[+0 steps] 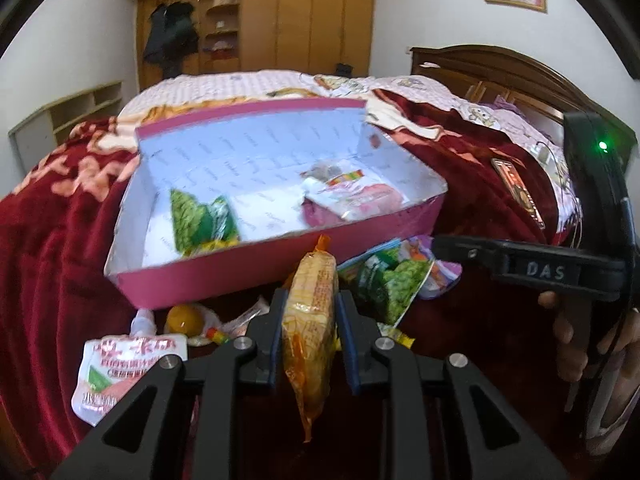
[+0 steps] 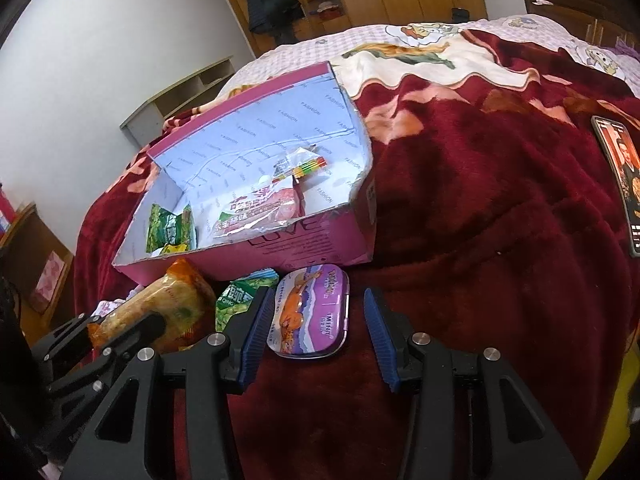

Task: Organize snacks
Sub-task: 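Grasp the corn-shaped snack stick with the left tool while the right moves to the purple tin, then grasp the purple oval tin with the right tool while the left lifts the corn snack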

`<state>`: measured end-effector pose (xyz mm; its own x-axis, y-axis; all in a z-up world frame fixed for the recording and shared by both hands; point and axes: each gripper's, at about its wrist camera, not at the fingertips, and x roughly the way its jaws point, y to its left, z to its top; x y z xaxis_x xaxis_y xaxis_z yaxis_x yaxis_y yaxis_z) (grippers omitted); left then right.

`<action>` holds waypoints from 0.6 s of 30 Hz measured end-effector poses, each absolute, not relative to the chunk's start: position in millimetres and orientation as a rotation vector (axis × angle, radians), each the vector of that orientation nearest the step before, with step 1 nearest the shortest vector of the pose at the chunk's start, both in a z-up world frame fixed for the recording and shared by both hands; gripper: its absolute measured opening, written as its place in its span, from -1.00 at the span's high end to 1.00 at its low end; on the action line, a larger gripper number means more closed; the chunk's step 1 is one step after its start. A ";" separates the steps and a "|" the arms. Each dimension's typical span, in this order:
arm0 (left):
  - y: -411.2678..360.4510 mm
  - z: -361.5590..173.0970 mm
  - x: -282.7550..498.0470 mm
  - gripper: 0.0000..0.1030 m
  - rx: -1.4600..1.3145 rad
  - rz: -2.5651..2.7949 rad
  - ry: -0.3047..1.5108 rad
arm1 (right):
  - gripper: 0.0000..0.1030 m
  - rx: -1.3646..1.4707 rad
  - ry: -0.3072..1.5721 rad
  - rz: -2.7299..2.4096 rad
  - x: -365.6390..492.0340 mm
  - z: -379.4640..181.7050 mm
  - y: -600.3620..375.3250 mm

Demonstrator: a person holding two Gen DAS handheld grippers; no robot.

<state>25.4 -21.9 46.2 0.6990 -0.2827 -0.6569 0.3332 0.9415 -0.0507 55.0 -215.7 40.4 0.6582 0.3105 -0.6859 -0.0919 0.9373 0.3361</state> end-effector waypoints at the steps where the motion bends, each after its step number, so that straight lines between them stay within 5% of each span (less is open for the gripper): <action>1: -20.5 44.4 26.2 0.51 0.069 -0.346 0.729 | 0.07 0.292 0.825 0.232 55.1 39.9 -217.0; 18: -43.9 21.8 29.5 0.41 0.148 -0.324 0.729 | 0.13 0.324 0.867 0.304 69.5 17.0 -209.3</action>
<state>29.5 -43.9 21.8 0.6986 -0.2388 -0.6745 0.3412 0.9398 0.0206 69.5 -209.3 17.0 0.6101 0.3882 -0.6907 -0.1286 0.9087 0.3971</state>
